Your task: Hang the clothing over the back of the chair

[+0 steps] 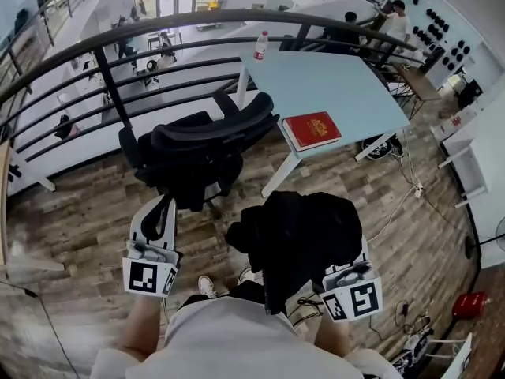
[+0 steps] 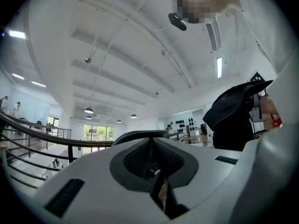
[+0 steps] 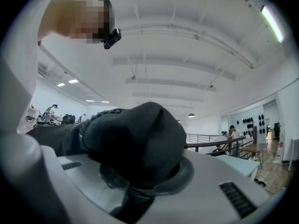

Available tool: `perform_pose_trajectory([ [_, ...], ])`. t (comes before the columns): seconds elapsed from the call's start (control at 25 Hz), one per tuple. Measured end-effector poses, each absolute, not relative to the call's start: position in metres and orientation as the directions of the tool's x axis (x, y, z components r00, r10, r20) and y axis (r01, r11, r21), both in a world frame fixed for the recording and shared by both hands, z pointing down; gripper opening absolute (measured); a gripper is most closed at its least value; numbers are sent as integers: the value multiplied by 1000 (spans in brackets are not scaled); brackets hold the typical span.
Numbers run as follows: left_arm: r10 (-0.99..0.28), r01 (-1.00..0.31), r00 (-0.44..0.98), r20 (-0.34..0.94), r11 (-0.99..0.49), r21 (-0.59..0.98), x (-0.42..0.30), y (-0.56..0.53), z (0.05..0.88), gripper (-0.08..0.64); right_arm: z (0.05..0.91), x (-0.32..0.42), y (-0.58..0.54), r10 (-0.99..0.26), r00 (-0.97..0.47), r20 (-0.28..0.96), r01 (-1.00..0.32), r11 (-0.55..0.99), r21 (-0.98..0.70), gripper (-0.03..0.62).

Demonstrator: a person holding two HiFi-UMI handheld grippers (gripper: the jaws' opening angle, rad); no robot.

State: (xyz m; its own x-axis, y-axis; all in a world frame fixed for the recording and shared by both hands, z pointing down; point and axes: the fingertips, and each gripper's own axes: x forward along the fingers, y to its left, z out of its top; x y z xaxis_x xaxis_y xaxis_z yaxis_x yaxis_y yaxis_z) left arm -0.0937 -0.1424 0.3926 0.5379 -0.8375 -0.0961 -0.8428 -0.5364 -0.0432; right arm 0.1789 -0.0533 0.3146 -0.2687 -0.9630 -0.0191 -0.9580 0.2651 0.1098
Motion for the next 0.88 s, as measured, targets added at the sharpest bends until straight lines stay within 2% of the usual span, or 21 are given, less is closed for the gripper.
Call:
perform_pose_trajectory([
  [0.4,-916,-920,390,-99,-382,-91,-88,-175,379,39,311,186,-136,-883,-466,-59,-882,458,111,78],
  [0.88,-951,-953,297,-90,-289,-92,-84,-169,380,39,287,182,-167,-806,-580,-117,-814,568,124,78],
])
